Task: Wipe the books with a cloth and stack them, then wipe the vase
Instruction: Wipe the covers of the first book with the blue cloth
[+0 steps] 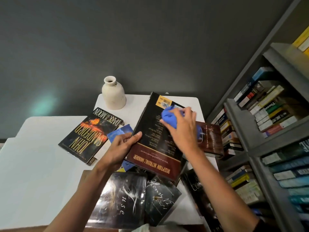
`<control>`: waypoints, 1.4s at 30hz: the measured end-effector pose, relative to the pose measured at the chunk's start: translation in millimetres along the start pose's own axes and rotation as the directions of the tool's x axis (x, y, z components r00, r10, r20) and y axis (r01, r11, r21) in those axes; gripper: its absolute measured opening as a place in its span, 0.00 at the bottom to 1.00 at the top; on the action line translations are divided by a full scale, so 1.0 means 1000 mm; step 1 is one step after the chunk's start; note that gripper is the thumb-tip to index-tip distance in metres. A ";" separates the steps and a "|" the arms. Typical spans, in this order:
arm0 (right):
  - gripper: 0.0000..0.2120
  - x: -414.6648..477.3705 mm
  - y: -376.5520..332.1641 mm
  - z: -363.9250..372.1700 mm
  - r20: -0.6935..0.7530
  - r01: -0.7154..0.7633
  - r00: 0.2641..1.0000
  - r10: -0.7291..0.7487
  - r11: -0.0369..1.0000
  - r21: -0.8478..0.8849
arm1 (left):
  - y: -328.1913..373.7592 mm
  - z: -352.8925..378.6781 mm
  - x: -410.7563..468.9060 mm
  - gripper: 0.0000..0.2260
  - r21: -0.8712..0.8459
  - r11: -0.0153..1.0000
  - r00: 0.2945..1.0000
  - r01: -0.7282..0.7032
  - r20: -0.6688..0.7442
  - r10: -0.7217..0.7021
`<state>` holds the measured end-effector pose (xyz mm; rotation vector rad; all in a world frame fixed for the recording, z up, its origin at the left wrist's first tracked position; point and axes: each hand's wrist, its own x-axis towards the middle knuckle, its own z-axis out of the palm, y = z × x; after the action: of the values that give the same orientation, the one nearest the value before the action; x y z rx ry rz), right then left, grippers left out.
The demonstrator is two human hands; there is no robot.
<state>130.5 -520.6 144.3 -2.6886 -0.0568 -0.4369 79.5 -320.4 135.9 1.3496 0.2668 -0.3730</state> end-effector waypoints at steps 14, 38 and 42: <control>0.14 -0.092 -0.013 0.009 -0.054 0.402 0.915 -0.399 0.907 0.122 | -0.010 0.011 -0.004 0.27 -0.164 0.979 0.972 -0.119 -0.220 0.082; 0.34 -0.028 0.083 0.007 0.841 -0.834 0.536 0.071 0.201 0.514 | -0.004 0.007 -0.023 0.17 0.021 0.986 0.985 -0.168 -0.032 0.169; 0.32 -0.027 0.089 0.003 0.868 -0.869 0.494 0.044 0.052 0.492 | 0.011 0.017 -0.019 0.18 0.121 0.991 0.996 -0.058 0.075 0.049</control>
<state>114.8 -599.7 98.7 -1.2105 0.3709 0.7134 66.1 -333.1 156.5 1.4584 0.1495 -0.3975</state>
